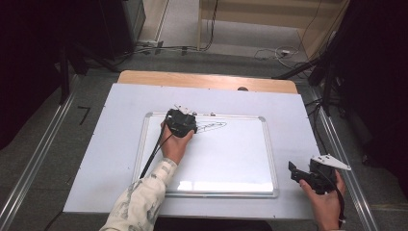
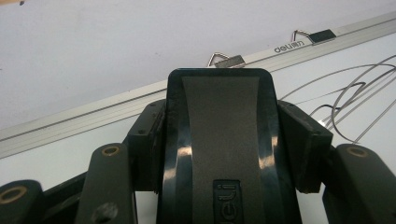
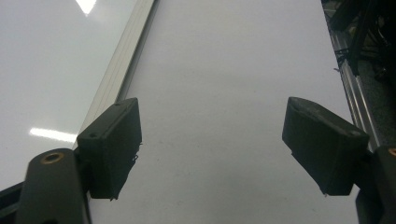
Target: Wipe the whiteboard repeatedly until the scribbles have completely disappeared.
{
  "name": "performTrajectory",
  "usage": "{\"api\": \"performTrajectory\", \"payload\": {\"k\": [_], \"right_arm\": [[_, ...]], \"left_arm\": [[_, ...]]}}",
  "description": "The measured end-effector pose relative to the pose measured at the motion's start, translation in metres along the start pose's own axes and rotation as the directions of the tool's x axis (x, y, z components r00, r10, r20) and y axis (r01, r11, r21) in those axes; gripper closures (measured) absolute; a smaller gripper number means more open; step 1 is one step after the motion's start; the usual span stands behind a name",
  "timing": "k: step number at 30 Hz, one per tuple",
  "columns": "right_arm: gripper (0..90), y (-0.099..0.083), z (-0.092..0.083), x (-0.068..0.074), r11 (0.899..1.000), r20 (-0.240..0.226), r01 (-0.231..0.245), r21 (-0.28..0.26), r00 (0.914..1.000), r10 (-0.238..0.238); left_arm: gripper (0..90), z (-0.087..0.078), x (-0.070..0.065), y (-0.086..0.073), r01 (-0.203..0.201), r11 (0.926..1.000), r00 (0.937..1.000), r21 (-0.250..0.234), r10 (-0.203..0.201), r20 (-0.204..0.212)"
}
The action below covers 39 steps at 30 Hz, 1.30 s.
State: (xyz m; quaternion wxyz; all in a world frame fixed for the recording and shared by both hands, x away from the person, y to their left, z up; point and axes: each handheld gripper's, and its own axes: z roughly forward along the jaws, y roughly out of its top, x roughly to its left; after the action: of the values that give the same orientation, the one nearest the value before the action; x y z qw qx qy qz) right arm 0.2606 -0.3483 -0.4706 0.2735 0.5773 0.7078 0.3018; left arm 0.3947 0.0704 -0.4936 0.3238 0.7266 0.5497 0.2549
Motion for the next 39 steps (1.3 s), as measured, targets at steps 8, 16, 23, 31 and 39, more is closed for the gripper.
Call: {"api": "performTrajectory", "payload": {"k": [8, 16, 23, 31, 39], "right_arm": [[18.4, 0.0, 0.0, 0.0, 1.0, -0.001, -0.001, 0.0, 1.0, 0.001], [18.4, 0.0, 0.0, 0.0, 1.0, -0.003, -0.003, 0.001, 1.0, 0.003], [18.5, 0.0, 0.0, 0.0, 1.0, -0.002, -0.002, 0.003, 1.0, 0.002], [18.4, 0.0, 0.0, 0.0, 1.0, 0.0, -0.001, 0.003, 1.0, 0.001], [18.4, 0.0, 0.0, 0.0, 1.0, 0.0, -0.001, 0.003, 1.0, 0.001]], "left_arm": [[41.2, 0.002, -0.005, 0.001, -0.005, 1.0, 1.0, -0.002, 0.005, 0.006], [41.1, 0.004, -0.009, 0.003, -0.014, 0.9999, 0.9998, -0.001, 0.014, 0.016], [41.1, 0.006, -0.014, 0.005, -0.023, 0.9997, 0.9995, 0.001, 0.023, 0.022], [41.1, 0.008, -0.018, 0.007, -0.033, 0.9994, 0.9991, -0.001, 0.033, 0.025], [41.1, 0.01, -0.024, 0.009, -0.038, 0.9993, 0.9987, 0.001, 0.038, 0.034]]}}
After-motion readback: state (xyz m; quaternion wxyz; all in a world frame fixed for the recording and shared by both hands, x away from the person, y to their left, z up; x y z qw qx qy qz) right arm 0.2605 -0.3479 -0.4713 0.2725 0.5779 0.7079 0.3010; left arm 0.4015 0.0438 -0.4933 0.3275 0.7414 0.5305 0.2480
